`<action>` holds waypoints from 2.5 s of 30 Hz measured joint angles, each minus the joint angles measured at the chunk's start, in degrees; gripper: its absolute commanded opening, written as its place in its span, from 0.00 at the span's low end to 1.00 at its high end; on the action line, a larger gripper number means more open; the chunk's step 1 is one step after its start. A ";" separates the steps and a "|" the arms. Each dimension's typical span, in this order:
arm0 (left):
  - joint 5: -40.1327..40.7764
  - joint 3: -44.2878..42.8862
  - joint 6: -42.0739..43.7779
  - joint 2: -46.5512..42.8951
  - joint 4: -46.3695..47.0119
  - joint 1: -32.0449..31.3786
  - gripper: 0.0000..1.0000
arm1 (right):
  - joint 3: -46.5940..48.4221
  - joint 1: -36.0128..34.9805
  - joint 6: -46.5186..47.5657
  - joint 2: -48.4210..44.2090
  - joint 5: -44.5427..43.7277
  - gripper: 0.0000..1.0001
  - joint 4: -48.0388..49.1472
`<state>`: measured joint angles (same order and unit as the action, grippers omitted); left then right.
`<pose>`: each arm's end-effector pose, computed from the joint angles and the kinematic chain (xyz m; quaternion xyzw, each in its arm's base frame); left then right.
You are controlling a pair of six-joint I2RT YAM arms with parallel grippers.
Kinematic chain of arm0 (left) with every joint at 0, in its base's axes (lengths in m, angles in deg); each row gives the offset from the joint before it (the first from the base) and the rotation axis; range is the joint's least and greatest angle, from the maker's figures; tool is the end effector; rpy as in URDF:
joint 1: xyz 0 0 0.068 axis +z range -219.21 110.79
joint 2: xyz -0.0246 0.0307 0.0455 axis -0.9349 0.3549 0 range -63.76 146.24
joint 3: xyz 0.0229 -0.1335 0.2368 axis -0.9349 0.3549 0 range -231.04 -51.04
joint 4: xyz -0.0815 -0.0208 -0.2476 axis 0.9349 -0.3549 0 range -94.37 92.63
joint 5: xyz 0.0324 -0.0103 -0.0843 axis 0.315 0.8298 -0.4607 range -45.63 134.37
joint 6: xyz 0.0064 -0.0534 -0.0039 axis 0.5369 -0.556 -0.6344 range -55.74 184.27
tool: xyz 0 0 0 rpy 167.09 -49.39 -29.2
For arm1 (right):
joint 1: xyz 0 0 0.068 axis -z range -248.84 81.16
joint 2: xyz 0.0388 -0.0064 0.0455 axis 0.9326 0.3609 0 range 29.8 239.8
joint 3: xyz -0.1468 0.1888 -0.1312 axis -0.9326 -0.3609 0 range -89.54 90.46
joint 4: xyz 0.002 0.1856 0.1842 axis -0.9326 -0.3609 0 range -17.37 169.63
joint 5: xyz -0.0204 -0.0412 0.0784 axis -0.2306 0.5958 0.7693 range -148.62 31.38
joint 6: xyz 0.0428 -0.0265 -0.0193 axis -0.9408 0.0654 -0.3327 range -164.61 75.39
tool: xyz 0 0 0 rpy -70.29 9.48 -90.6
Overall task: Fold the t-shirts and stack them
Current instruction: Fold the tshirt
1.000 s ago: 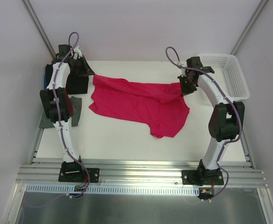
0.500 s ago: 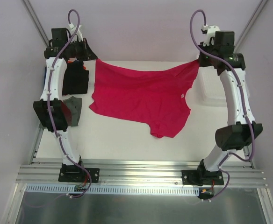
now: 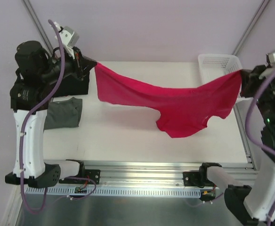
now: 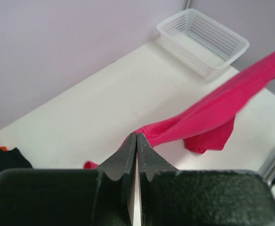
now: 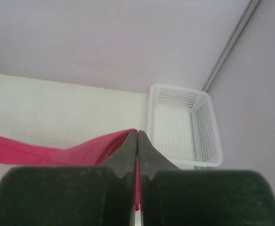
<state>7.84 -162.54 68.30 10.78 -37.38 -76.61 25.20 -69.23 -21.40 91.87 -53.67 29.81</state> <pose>0.2073 -0.0484 0.5577 0.2832 0.6642 -0.2465 0.6464 0.1065 0.0038 0.5833 -0.1714 0.6677 -0.1140 0.7154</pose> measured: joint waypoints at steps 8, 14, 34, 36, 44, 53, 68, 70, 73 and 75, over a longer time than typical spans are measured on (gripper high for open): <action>1.05 5.99 2.80 -12.17 -1.42 -0.04 0.00 | 2.91 1.09 1.16 -11.43 -3.87 0.01 -6.12; 0.55 7.15 2.86 -16.92 -2.93 -0.04 0.00 | 12.04 2.27 1.46 -11.98 -4.17 0.01 -10.54; 7.87 -7.80 12.48 17.18 6.82 5.66 0.00 | 19.17 2.45 3.43 25.33 -3.52 0.00 9.05; 8.26 -9.57 13.11 21.64 6.73 6.03 0.00 | 17.11 2.45 3.43 28.89 -3.21 0.00 8.94; 7.23 -14.71 15.54 25.18 6.93 6.21 0.00 | 12.31 2.45 3.48 27.85 -2.64 0.00 8.90; 4.72 -3.74 17.84 8.26 7.67 4.79 0.00 | 3.54 2.47 3.65 8.72 -2.58 0.00 8.85; 3.98 -0.50 14.43 -9.16 8.92 4.76 0.00 | 9.64 2.82 5.84 -9.51 -7.06 0.01 2.91; 4.20 -0.63 14.43 -8.81 9.11 4.76 0.00 | 9.55 2.82 6.75 -8.79 -7.72 0.00 2.82; 4.48 -0.63 14.45 -7.17 9.16 4.76 0.00 | 9.31 2.82 8.17 -6.91 -8.24 0.01 3.19; 4.79 -0.63 14.47 -5.81 9.25 4.76 0.00 | 9.16 2.82 9.01 -4.83 -8.68 0.00 4.15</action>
<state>12.63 -163.18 82.77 4.96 -28.14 -71.85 34.36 -66.41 -12.40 87.04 -62.35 33.96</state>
